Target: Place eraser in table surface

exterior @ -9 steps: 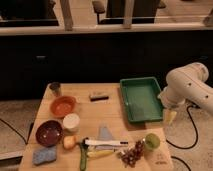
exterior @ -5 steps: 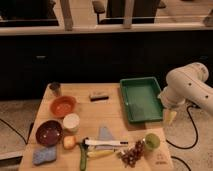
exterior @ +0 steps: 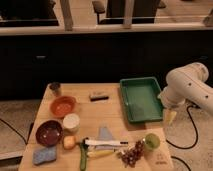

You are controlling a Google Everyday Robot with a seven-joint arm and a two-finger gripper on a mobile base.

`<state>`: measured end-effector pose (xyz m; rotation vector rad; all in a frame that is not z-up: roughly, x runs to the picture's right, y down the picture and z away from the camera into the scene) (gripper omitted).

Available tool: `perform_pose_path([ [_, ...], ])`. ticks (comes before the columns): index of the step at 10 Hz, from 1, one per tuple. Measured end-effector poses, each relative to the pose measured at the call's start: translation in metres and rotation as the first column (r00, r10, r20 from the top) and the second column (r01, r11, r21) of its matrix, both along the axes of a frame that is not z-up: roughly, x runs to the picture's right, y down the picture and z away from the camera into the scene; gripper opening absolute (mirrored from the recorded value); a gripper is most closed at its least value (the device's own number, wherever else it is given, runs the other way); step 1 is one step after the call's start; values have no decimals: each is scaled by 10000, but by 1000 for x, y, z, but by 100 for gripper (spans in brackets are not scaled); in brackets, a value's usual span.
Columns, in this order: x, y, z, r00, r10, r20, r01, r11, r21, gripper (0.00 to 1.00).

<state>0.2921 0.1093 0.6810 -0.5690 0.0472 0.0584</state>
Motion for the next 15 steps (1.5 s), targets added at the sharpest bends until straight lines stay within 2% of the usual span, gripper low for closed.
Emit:
perform_pose_path([
  [5, 0, 0, 0, 10000, 14, -8, -14, 10000, -2, 80],
  [6, -5, 0, 0, 9998, 211, -26, -211, 9998, 3, 80],
  [10, -53, -2, 1, 9955, 943, 98, -943, 9955, -3, 80],
  [13, -62, -3, 2, 9912, 1322, 110, -1322, 9912, 13, 80],
  [15, -86, -4, 5, 9853, 1700, 159, -1700, 9854, 15, 80],
])
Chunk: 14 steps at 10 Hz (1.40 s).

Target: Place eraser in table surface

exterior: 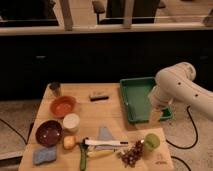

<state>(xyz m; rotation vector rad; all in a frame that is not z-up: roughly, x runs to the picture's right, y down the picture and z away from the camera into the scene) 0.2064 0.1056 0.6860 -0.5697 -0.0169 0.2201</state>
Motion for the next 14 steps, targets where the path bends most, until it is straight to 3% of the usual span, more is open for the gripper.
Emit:
perform_pose_path([
  [2, -18, -1, 2, 9995, 314, 30, -314, 9995, 24, 80],
  [6, -26, -3, 5, 9964, 845, 53, -846, 9964, 69, 80],
  [9, -52, -6, 10, 9901, 1405, 73, -1405, 9900, 109, 80],
  [14, -65, -10, 19, 9786, 2057, 47, -2057, 9783, 258, 80],
])
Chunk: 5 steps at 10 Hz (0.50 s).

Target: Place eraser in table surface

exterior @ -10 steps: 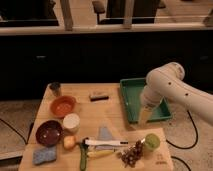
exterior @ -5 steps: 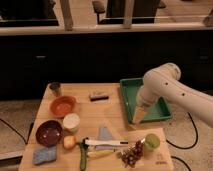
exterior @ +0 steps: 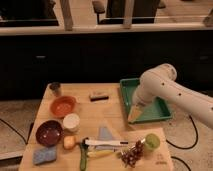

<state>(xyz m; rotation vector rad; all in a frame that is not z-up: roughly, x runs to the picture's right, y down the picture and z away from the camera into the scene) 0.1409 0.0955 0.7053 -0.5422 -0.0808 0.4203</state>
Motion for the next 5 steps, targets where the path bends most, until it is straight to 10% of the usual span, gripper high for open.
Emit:
perform_pose_path([
  [5, -8, -5, 10, 9985, 534, -94, -532, 9983, 233, 80],
])
